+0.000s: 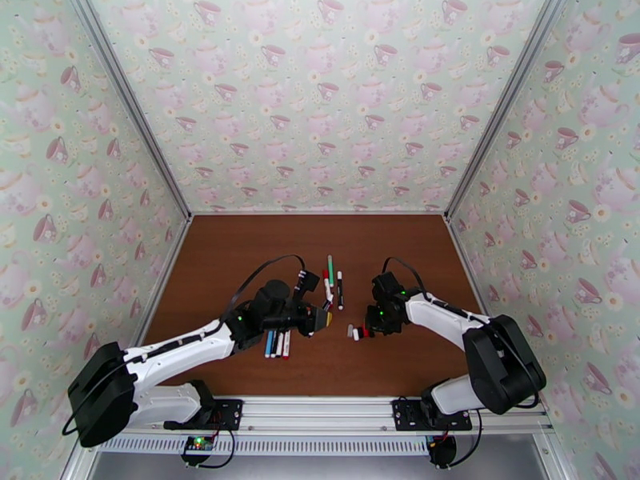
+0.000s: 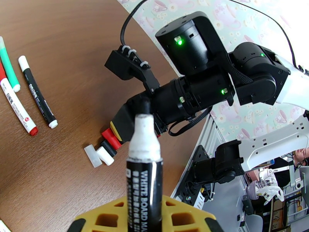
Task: Open the pen caps
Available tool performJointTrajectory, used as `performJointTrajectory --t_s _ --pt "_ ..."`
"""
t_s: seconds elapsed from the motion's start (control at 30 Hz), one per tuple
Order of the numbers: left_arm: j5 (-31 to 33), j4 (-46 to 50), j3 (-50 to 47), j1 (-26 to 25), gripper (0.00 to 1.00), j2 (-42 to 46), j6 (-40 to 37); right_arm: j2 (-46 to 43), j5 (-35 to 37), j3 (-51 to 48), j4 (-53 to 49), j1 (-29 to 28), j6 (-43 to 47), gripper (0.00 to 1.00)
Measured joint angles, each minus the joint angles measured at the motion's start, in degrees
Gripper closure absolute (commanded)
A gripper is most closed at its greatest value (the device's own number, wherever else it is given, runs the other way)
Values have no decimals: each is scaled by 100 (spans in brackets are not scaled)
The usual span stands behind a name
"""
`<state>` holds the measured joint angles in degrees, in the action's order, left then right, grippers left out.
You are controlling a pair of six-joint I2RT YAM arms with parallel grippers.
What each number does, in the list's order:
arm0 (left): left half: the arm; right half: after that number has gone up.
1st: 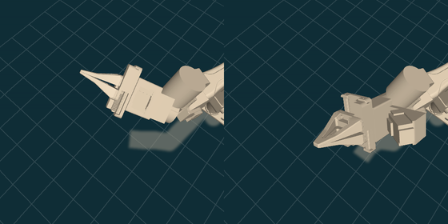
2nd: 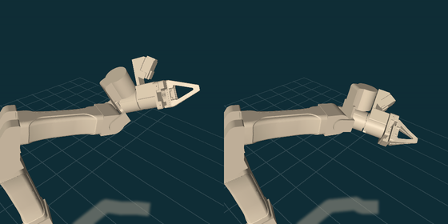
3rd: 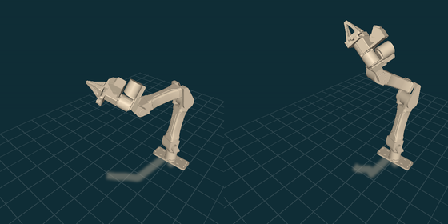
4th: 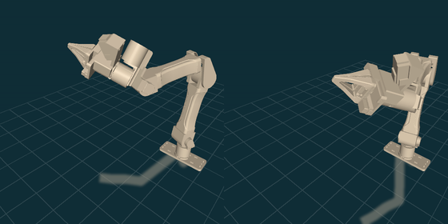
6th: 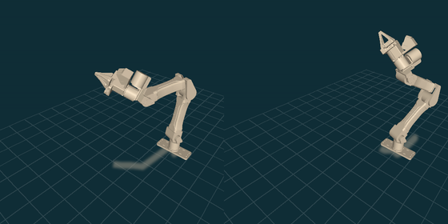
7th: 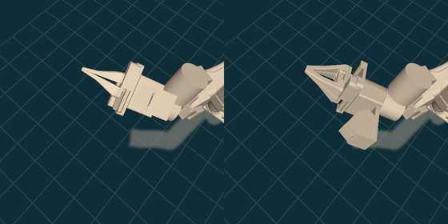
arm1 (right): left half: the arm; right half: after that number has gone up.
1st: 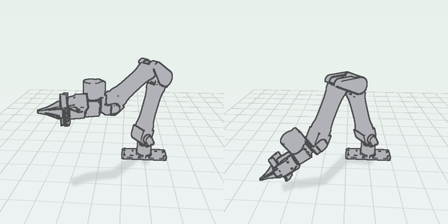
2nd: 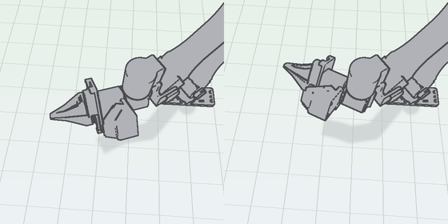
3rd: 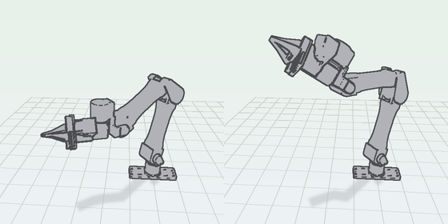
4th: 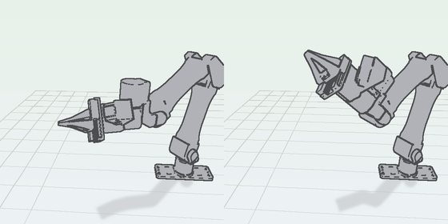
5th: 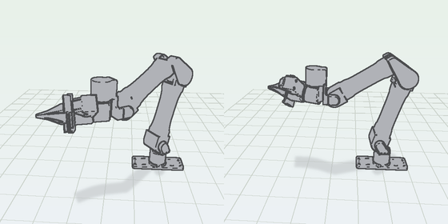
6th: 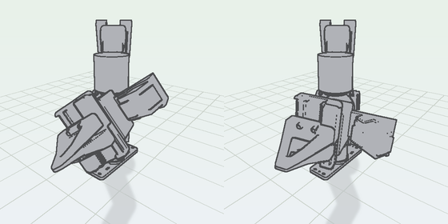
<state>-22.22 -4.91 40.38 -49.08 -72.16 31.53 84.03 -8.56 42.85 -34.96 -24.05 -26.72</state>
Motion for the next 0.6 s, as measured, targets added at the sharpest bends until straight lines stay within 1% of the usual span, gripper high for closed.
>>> performJointTrajectory --t_s 0.17,0.3,0.4,0.53,0.6 --pt "15 46 0 -7 100 2 0 -24 2 0 11 0 -4 72" --pt "302 341 4 -111 100 22 -2 -245 0 0 7 0 -15 68" --pt "831 798 92 -313 100 26 0 -573 -24 0 20 0 -26 64" --pt "1718 1480 258 -632 100 17 81 -1027 -177 0 109 0 -31 59" --pt "2201 1860 396 -791 100 -33 192 -1222 -317 -4 190 0 -59 54"
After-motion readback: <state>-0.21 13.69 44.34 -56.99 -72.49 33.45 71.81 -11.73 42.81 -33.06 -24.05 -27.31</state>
